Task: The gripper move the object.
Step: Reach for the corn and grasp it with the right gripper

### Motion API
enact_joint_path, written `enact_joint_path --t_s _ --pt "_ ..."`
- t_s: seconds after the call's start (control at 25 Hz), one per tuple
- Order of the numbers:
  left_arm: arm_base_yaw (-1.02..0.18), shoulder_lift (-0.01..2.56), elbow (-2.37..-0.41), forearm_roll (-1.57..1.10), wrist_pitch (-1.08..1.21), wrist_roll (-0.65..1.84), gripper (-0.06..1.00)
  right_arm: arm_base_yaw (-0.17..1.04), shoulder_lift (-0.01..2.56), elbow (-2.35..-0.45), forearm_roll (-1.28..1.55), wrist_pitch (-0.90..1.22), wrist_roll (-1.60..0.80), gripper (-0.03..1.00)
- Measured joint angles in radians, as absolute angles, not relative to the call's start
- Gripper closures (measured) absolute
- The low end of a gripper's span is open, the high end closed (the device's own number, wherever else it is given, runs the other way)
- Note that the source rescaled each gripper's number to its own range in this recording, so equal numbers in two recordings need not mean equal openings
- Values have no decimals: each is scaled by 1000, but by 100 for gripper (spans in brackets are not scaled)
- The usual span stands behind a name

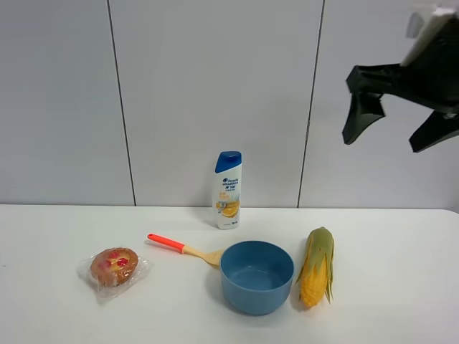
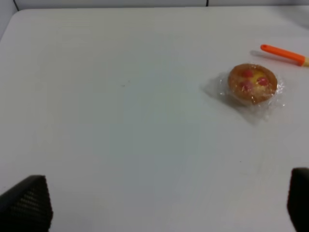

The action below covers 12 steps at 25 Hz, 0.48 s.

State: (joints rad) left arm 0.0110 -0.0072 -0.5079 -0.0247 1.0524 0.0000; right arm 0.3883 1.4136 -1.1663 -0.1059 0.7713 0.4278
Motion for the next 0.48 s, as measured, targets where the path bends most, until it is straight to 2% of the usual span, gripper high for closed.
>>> enact_joint_path --t_s 0.24,0.48 --pt "11 -7 -508 -25 1052 0 -6 423 1681 -1291 -139 828 507 -3" --pt "11 -7 -508 -25 1052 0 -6 425 1865 -1319 -143 836 586 -3"
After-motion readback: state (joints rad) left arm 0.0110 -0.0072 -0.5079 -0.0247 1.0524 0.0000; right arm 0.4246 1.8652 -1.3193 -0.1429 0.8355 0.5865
